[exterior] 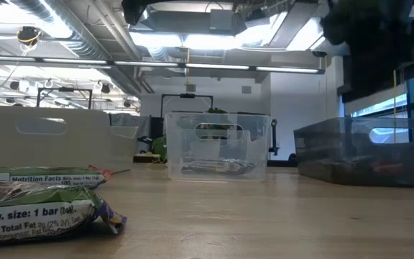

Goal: Pick and place Granola Bars by type
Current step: Put the red granola bar into the black transparent bin

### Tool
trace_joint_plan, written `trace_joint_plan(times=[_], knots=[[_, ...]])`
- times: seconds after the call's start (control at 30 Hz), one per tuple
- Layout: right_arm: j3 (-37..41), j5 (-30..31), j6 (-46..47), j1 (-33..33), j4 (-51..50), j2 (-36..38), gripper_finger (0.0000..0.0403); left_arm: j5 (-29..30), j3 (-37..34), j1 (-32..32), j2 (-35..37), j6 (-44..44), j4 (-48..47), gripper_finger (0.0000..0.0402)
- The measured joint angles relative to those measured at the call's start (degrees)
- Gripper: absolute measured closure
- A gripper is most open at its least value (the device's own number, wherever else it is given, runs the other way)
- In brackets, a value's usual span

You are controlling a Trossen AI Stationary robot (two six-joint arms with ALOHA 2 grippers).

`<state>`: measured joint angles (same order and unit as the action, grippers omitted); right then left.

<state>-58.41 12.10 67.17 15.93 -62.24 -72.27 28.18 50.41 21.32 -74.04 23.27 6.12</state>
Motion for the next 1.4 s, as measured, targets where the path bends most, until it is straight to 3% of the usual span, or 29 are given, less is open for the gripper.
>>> trace_joint_plan(times=[0.2, 0.7, 0.97, 1.4], knots=[[0.00, -0.16, -0.12, 2.67, 1.19, 2.10, 0.0218, -0.17, -0.02, 0.00, 0.00, 0.00, -0.03, 0.0249], [0.00, 0.29, -2.15, 4.87, 1.55, 1.81, 0.0218, -15.45, 0.00, 0.07, 0.00, 0.07, -0.06, 0.0249], [0.00, 0.33, -4.08, 4.84, 1.62, 1.81, 0.0218, -17.02, 0.00, 0.07, 0.00, 3.02, -0.06, 0.0246], [0.00, 3.36, -7.86, 4.82, 1.71, 1.81, 0.0218, -14.85, -0.02, 0.07, 0.00, 1.87, -0.03, 0.0134]])
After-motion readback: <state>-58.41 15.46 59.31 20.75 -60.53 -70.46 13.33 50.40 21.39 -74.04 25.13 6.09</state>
